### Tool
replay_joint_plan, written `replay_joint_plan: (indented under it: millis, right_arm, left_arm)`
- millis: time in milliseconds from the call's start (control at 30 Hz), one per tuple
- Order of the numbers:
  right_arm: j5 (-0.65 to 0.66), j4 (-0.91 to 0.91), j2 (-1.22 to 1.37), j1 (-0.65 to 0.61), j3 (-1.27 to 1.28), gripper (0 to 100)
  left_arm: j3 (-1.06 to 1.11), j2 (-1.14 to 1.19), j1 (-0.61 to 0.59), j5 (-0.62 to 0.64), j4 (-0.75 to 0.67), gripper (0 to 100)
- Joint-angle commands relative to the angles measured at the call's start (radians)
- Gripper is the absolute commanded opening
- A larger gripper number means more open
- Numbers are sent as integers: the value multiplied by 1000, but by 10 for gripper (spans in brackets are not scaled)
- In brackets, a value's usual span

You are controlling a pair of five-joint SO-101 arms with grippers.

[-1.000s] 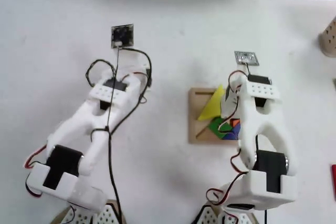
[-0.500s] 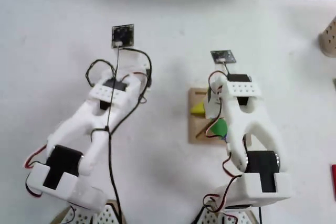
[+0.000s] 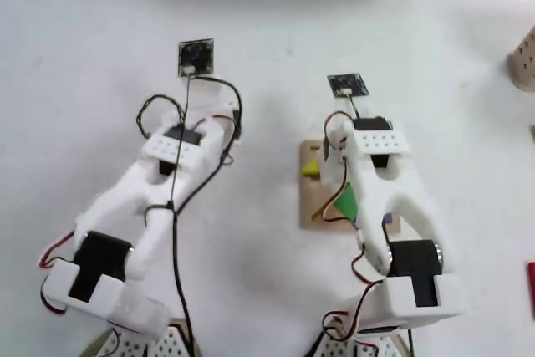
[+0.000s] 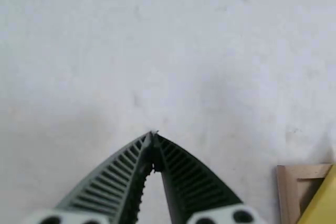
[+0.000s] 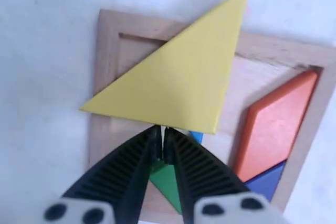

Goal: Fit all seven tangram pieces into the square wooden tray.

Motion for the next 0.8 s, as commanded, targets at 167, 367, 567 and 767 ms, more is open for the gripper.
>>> replay_joint_plan:
  millis: [167, 367, 567, 767]
  right_arm:
    - [9, -22, -50, 33, -18, 19]
    - [57, -88, -50, 76, 25, 20]
    - [57, -88, -50, 74, 26, 20]
    - [97, -88, -16, 77, 28, 19]
  left_arm:
    - [-15, -8, 13, -26, -3, 23]
    - [-14, -8, 15, -26, -3, 23]
    - [-14, -8, 15, -26, -3, 23]
    - [-12, -8, 13, -26, -3, 23]
